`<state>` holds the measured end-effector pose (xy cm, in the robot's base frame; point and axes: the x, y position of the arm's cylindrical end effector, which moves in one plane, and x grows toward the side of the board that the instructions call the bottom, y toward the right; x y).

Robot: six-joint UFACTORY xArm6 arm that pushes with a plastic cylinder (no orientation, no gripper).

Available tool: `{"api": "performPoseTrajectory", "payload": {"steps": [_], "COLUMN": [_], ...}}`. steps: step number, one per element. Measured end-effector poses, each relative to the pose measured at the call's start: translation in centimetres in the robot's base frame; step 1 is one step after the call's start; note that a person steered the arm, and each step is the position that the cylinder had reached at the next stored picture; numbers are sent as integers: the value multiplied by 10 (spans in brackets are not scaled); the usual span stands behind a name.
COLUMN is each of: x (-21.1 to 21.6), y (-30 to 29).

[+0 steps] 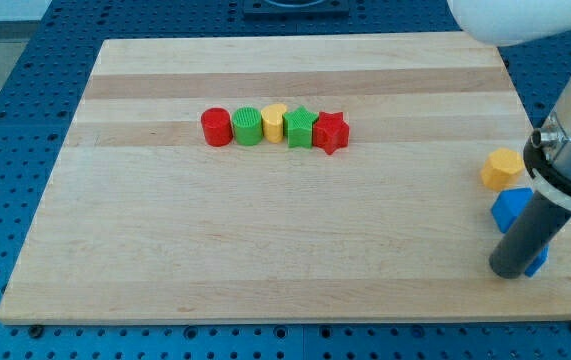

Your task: Move the red star closer to the yellow hexagon

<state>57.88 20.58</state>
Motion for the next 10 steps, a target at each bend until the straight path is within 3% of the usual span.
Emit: {"api": "performPoseTrajectory", "payload": {"steps": [2, 3, 7, 10], "x": [0, -7, -114, -178], "y": [-18, -73, -238, -237]}}
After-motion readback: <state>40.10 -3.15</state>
